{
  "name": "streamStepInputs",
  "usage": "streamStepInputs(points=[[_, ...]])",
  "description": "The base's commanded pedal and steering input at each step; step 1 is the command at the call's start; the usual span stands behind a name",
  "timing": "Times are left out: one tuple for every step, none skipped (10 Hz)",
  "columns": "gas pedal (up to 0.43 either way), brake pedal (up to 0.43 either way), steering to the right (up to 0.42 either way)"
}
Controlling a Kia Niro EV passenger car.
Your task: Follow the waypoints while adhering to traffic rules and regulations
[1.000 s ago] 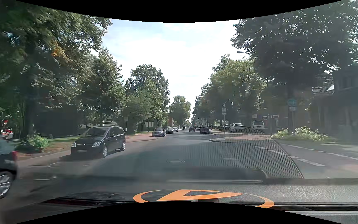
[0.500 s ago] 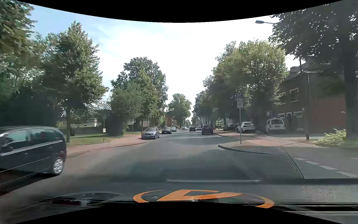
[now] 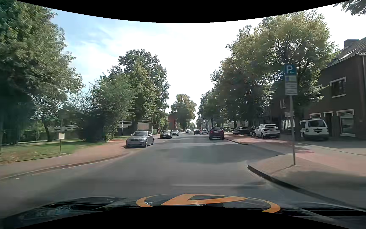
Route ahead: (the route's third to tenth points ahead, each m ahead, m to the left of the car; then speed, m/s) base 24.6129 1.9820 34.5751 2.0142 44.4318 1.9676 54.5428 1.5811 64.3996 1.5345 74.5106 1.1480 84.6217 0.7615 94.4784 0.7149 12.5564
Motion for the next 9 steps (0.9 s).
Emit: streamStepInputs(points=[[0.059, 0.000, -0.002], [0.059, 0.000, -0.002], [0.059, 0.000, -0.002], [0.059, 0.000, -0.002], [0.059, 0.000, -0.002], [0.059, 0.000, -0.002], [0.059, 0.000, -0.001], [0.059, 0.000, -0.001], [0.059, 0.000, -0.002]])
